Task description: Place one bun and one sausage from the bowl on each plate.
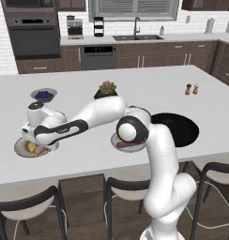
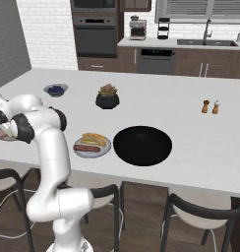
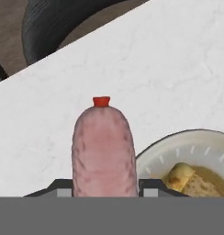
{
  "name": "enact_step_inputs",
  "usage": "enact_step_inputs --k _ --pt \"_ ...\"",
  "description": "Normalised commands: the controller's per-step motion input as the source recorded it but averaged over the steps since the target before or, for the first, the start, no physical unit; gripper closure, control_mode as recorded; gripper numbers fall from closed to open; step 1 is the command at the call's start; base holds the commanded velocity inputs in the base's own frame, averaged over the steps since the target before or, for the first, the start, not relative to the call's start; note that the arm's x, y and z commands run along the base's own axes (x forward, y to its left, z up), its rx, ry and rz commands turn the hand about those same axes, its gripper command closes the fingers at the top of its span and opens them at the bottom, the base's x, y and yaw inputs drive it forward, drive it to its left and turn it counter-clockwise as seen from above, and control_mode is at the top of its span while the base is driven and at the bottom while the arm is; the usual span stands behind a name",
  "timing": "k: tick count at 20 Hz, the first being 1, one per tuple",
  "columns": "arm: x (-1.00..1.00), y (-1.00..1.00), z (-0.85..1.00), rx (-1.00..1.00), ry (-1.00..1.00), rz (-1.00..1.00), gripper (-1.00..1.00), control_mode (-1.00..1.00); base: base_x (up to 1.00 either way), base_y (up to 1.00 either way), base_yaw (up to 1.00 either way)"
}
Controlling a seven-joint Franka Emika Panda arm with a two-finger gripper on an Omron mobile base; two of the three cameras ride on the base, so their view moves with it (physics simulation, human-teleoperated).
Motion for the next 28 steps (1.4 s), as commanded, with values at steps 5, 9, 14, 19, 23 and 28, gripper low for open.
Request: enact_step_inputs --k 5,9,14,19,23,28 --pt "-0.07 -0.03 -0.24 0.00 0.00 -0.28 1.00 -1.00 0.00 0.00 0.00" --pt "0.02 -0.05 -0.29 0.00 0.00 -0.28 1.00 -1.00 0.00 0.00 0.00" --pt "0.37 0.00 -0.11 0.01 0.00 -0.20 1.00 -1.00 0.00 0.00 0.00" --pt "0.48 0.00 -0.13 0.04 0.01 -0.14 1.00 -1.00 0.00 0.00 0.00" --pt "0.36 0.06 -0.23 0.01 0.02 -0.04 1.00 -1.00 0.00 0.00 0.00" --pt "0.24 0.26 -0.25 0.00 0.00 0.00 1.00 -1.00 0.00 0.00 0.00"
